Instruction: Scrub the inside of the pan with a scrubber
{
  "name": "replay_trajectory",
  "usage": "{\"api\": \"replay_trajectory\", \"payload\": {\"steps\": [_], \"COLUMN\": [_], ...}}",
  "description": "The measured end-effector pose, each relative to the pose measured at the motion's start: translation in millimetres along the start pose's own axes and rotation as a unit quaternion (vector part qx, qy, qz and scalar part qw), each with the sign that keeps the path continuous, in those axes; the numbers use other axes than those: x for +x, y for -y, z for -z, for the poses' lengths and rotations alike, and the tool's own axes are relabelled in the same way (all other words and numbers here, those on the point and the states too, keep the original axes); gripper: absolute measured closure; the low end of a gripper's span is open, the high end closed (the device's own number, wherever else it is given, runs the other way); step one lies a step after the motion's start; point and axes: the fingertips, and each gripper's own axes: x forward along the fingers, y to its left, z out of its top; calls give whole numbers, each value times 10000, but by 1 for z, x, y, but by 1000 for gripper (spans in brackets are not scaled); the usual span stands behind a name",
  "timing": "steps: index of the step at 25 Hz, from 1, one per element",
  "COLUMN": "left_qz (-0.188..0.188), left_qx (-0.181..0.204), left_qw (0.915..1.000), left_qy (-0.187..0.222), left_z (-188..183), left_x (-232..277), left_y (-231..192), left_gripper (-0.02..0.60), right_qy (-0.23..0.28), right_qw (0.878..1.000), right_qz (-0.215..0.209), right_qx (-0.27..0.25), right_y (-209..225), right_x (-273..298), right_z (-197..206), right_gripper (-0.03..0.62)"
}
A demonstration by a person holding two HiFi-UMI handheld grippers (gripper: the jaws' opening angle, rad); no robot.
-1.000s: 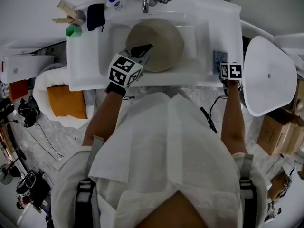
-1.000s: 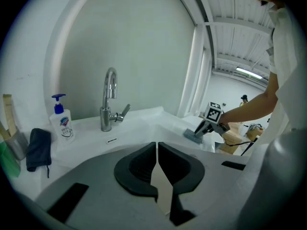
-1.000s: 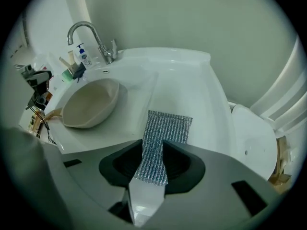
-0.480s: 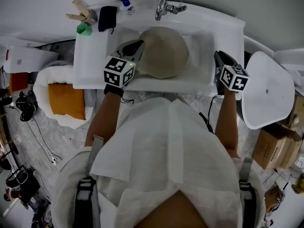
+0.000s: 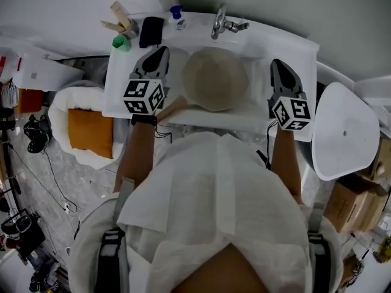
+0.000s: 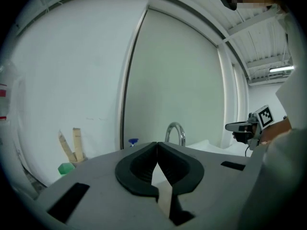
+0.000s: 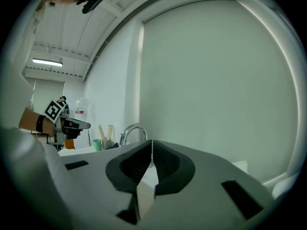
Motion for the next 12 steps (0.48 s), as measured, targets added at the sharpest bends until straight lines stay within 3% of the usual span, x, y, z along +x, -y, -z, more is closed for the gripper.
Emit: {"api": "replay_trajectory", "payload": {"steps": [12], "left_qz": [50], "left_qx": [132], "left_qw": [9999], "left_qy": [94], "left_z": [-8], "left_x": [1], "left_y": [-2], "left_gripper": [565], "right_qy": [-54], "right_qw": [9999], "right_qz": [119], "right_qx": [-92], "right_y": [3], "right_x": [-1], "right_z": [-13], "right_gripper": [586]}}
